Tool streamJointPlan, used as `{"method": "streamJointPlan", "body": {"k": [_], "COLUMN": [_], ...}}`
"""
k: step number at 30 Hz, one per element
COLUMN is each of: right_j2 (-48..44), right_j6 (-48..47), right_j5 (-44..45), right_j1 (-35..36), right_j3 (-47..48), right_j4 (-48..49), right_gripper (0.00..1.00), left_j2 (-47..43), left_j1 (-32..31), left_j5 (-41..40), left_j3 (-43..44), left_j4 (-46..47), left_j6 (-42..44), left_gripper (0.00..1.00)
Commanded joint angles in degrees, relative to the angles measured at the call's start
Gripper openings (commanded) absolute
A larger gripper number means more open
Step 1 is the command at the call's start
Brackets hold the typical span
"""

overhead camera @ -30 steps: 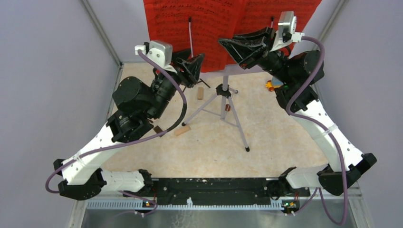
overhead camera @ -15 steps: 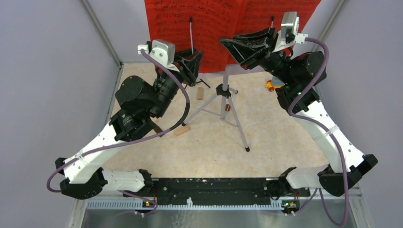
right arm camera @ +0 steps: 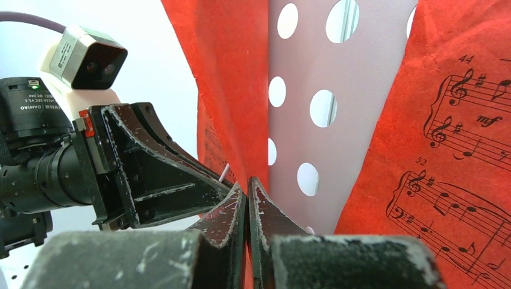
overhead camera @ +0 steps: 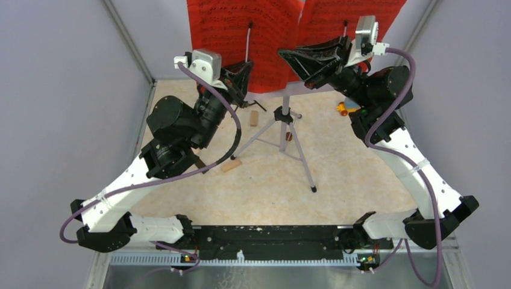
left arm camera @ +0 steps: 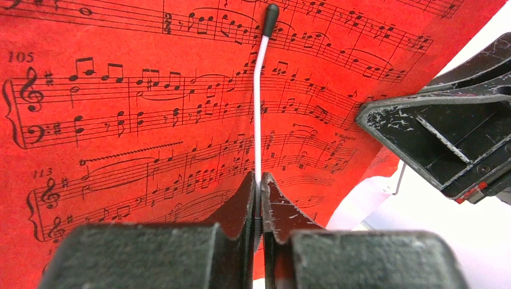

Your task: Pack up the instrument practice props

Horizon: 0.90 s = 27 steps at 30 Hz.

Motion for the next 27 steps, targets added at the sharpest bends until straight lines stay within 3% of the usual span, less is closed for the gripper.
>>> {"method": "streamJointPlan", "body": {"k": [1, 16, 27], "right_j2": [-3.1, -12.4, -26.3], "right_j6": [-0.4, -2.9, -6.0], "right_j5": [1.1, 7.6, 15.3], "right_j1": [0.5, 0.5, 0.5], "right_j3": [-0.4, -8.1, -18.1], "right_j4": [1.5, -0.4, -14.4], "right_gripper": [0.00, 0.00, 0.00], "left_j2": [-0.7, -3.8, -5.5], "left_j1": [-0.1, -0.1, -0.1], "left_j5": [-0.5, -1.3, -1.1], "left_j3": [1.4, -1.6, -2.1], "left_j4": [3.4, 4.4, 3.9], "left_j6": [0.3, 0.5, -0.3], "left_gripper": [0.06, 0.06, 0.07]}}
